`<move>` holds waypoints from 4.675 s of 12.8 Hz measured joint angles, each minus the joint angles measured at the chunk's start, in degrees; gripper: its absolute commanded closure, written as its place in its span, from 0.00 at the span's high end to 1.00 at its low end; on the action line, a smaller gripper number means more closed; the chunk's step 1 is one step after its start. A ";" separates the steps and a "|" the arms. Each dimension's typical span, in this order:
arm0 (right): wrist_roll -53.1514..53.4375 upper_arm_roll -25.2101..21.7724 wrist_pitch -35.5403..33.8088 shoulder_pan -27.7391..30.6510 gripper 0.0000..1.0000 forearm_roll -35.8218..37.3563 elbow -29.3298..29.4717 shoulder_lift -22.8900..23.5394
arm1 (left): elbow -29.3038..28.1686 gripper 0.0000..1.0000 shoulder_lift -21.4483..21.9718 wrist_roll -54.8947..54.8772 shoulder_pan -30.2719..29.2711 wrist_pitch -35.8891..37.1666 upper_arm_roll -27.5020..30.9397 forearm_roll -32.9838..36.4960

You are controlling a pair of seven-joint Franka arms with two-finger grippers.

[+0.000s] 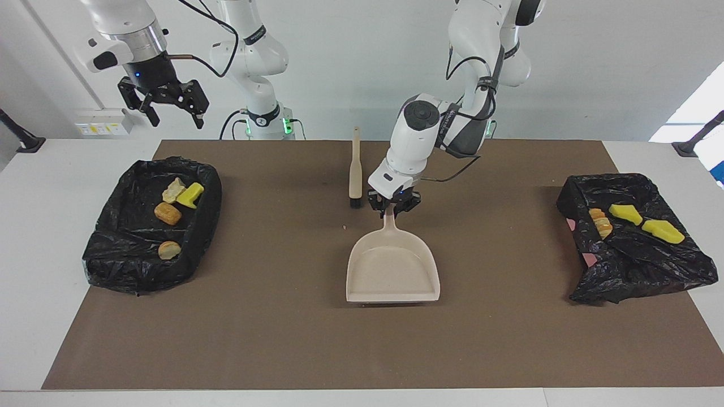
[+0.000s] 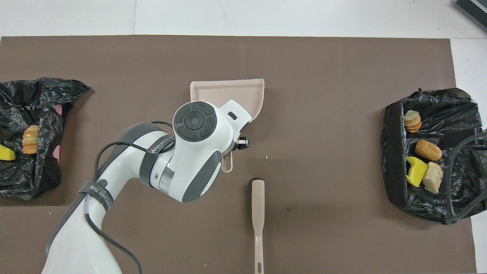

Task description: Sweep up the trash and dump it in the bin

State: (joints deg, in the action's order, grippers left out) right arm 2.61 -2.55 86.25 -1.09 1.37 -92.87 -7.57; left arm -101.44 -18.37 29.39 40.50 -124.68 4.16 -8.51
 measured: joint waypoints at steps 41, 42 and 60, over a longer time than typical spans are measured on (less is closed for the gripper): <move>0.00 -3.87 0.48 -3.66 1.00 -0.04 0.00 0.00 | 8.11 1.00 16.89 -40.76 -34.54 30.45 2.06 4.07; 0.00 -4.19 0.48 -3.67 1.00 -0.04 0.00 0.00 | 8.15 1.00 17.59 -40.01 -34.52 31.50 1.93 4.93; 0.00 -1.63 0.48 -1.46 1.00 -0.04 0.00 0.00 | 9.72 1.00 18.83 -39.48 -34.47 36.69 1.42 6.68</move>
State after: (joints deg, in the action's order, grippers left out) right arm 2.61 -4.18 86.74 -2.55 1.33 -92.87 -7.57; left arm -91.72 0.46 -10.10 6.03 -87.99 5.58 -1.82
